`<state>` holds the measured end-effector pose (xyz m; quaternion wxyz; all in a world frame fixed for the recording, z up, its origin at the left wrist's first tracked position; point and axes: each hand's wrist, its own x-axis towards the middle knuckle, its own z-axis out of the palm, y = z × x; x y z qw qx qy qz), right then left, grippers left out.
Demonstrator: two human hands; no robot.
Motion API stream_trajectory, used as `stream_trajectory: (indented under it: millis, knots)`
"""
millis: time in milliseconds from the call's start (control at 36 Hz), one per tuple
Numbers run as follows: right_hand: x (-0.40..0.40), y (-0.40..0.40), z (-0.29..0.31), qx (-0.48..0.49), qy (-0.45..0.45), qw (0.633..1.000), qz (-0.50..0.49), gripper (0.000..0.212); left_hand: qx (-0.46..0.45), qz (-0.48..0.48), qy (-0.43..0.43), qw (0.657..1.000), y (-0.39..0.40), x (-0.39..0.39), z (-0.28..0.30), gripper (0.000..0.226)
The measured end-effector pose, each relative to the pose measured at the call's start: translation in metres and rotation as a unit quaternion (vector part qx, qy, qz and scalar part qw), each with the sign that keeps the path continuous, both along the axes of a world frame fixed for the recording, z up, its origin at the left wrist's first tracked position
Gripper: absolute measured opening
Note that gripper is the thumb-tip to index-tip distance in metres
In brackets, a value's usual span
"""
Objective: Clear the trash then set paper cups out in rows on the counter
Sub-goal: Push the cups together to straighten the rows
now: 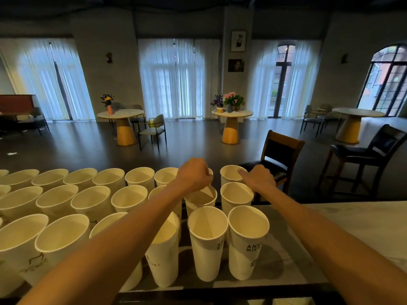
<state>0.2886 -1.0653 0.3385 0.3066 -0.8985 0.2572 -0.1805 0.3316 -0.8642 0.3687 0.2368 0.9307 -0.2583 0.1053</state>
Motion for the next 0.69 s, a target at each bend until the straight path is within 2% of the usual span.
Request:
stream_trajectory:
  millis: [194, 306, 472, 694]
  knots:
    - [-0.025, -0.016, 0.009, -0.002, -0.005, 1.000, -0.026, 0.055, -0.042, -0.013, -0.007, 0.999, 0.023, -0.015, 0.025, 0.020]
    - [-0.042, -0.021, 0.009, -0.014, 0.021, 1.000, -0.014, 0.056, -0.004, -0.046, 0.021, 0.999, 0.028, -0.034, 0.022, 0.019]
    - [-0.056, -0.017, 0.004, 0.008, 0.038, 0.999, 0.038, 0.053, -0.001, -0.051, 0.056, 0.997, 0.032, -0.059, 0.009, 0.019]
    - [-0.080, -0.008, 0.016, -0.017, -0.009, 1.000, 0.001, 0.055, -0.057, -0.035, 0.050, 0.997, 0.040, -0.086, 0.015, 0.024]
